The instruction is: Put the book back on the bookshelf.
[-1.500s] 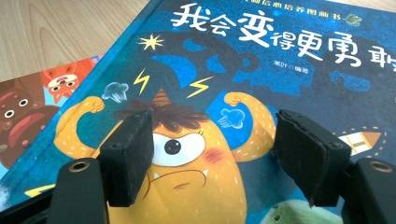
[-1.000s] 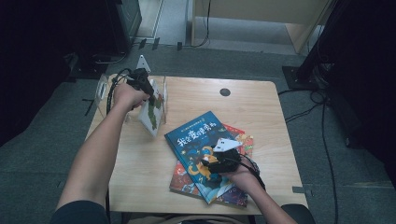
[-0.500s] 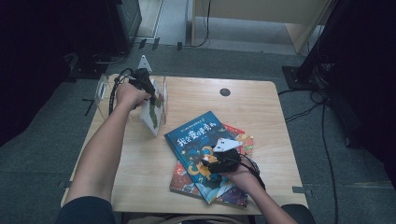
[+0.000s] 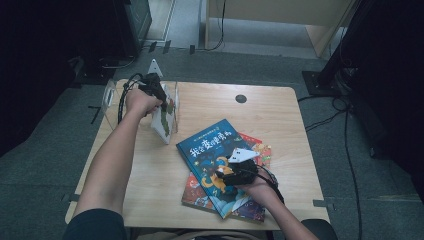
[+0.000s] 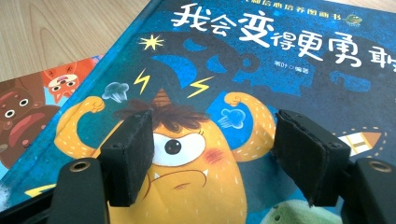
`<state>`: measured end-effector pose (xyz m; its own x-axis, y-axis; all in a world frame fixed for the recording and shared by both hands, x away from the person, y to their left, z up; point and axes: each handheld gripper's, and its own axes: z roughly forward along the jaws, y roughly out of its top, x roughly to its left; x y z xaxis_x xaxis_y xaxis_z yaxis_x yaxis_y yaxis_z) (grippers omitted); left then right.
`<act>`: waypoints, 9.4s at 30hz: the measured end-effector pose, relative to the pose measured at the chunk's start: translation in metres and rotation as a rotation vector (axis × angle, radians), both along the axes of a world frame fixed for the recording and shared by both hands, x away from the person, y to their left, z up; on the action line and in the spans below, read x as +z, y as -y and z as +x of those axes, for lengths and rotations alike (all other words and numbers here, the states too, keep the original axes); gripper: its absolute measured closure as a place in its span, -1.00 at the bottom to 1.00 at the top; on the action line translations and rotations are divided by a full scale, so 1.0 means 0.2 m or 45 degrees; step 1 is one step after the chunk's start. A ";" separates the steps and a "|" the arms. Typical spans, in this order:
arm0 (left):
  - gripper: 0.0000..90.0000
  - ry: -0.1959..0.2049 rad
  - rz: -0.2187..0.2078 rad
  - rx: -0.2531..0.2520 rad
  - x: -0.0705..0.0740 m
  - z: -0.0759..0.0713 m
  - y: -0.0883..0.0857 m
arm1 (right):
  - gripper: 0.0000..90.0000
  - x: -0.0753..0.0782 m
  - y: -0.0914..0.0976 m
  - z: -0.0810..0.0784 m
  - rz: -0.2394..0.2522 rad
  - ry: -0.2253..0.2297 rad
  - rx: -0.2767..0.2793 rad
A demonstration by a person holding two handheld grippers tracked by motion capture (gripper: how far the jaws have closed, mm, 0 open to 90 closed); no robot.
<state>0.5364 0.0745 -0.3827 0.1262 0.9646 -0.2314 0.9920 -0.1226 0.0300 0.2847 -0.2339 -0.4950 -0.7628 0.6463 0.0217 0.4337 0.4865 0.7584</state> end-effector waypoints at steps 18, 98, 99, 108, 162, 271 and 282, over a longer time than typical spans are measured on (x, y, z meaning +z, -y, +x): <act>0.69 0.002 -0.004 0.001 0.01 0.00 0.00 | -0.35 0.00 0.00 0.00 0.001 0.000 -0.001; 0.60 0.110 -0.045 -0.045 0.29 -0.07 -0.06 | -0.35 0.00 0.00 0.00 0.003 -0.002 -0.002; 0.59 0.115 -0.056 -0.046 0.29 -0.08 -0.06 | -0.35 0.00 0.00 0.00 0.003 -0.002 -0.002; 0.56 0.163 -0.137 -0.080 0.34 -0.17 -0.09 | -0.35 0.00 0.00 0.00 0.003 -0.003 -0.002; 0.14 0.437 -0.323 -0.344 0.06 -0.76 -0.04 | -0.08 0.04 0.09 0.05 0.044 -0.044 -0.028; -0.06 0.472 -0.389 -0.556 -0.43 -0.75 0.12 | 1.00 0.01 0.51 -0.14 0.090 -0.089 -0.275; -0.06 0.469 -0.414 -0.577 -0.43 -0.74 0.12 | 1.00 0.01 0.62 -0.23 0.106 -0.085 -0.384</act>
